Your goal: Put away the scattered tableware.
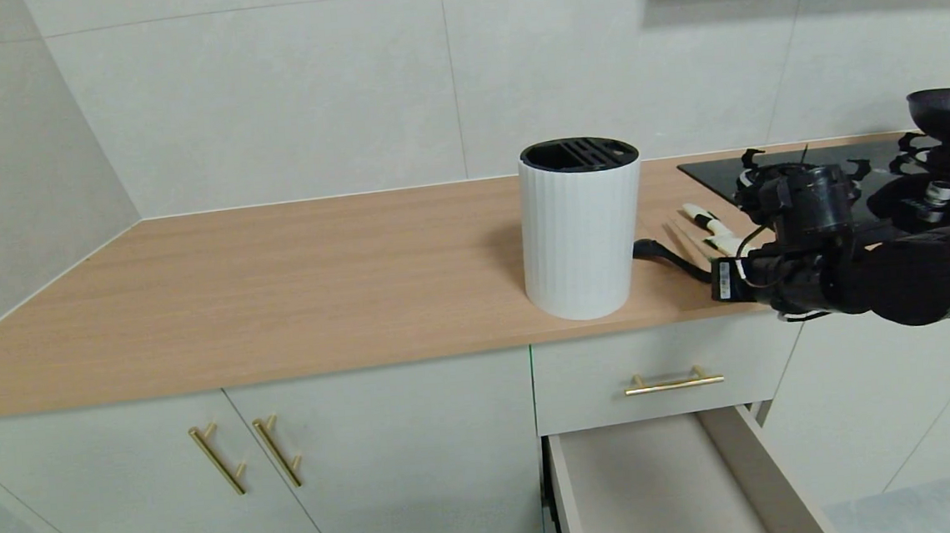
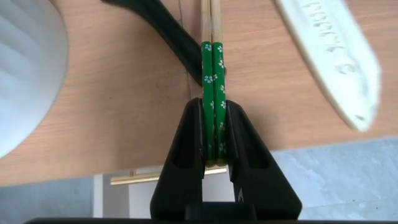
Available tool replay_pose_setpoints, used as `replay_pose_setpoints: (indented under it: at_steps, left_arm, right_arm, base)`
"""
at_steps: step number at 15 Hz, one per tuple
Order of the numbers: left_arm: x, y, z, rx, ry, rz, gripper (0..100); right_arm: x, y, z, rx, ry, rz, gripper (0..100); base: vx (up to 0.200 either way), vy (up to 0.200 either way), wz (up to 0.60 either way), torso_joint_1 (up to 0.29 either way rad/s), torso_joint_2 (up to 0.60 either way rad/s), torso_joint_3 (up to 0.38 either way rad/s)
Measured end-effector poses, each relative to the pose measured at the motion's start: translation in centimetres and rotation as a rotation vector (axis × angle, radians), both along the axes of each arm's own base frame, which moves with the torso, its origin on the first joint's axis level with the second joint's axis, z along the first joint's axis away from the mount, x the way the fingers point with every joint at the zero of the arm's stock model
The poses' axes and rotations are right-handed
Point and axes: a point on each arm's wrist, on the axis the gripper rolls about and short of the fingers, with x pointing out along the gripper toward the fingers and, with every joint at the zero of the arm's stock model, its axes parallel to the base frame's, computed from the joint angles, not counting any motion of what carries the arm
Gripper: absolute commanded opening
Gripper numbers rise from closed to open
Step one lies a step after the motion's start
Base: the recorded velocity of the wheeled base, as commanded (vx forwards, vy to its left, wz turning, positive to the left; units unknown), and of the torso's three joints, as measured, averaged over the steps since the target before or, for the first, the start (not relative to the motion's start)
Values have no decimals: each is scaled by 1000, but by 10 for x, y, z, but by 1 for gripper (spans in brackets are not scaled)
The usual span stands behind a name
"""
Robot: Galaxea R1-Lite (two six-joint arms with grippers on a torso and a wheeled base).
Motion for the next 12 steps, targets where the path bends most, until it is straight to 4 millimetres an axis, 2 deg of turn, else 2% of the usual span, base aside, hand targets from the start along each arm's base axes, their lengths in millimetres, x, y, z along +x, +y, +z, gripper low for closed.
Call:
replay_pose_setpoints:
  at_steps: [3, 6, 9, 12]
  left_arm:
    - [0, 0, 0, 0, 0, 0, 100]
    - [0, 0, 0, 0, 0, 0, 100]
    - [0, 0, 0, 0, 0, 0, 100]
    - [0, 0, 0, 0, 0, 0, 100]
  right_arm:
    - [-29, -6, 17, 3, -26, -1, 0]
    - [-73, -16, 33, -4, 4, 17, 0]
    - [-114, -21, 39, 7, 69, 127, 0]
    - [-142, -26, 41, -40, 91, 212, 0]
  base:
    - [0, 0, 0, 0, 0, 0]
    - [0, 0, 0, 0, 0, 0]
    - [0, 0, 0, 0, 0, 0]
    - [0, 0, 0, 0, 0, 0]
